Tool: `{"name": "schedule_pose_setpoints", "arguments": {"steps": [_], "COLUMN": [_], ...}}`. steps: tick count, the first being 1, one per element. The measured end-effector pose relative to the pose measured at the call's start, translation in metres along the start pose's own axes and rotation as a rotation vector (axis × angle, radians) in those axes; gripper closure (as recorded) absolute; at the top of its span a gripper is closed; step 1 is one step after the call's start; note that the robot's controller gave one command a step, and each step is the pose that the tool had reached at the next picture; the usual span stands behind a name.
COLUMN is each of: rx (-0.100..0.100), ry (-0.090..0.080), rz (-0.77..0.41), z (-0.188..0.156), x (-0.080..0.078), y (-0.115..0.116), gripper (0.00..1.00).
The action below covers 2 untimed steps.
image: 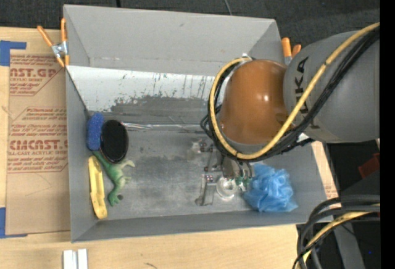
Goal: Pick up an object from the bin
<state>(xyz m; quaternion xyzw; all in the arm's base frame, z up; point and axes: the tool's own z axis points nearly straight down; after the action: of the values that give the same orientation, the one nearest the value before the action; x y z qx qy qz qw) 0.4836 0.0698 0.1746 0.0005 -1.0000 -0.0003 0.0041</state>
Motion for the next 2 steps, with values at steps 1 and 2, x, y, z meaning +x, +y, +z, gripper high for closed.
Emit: {"name": "schedule_pose_setpoints", "arguments": {"steps": [1,2], "rx": [-0.001,-0.003], "ry": [-0.008,-0.006], "rz": [0.000,0.042], "z": [-0.004,-0.001], "x": [-0.002,-0.013], "y": [0.000,-0.013], "gripper": [0.00,0.00]}}
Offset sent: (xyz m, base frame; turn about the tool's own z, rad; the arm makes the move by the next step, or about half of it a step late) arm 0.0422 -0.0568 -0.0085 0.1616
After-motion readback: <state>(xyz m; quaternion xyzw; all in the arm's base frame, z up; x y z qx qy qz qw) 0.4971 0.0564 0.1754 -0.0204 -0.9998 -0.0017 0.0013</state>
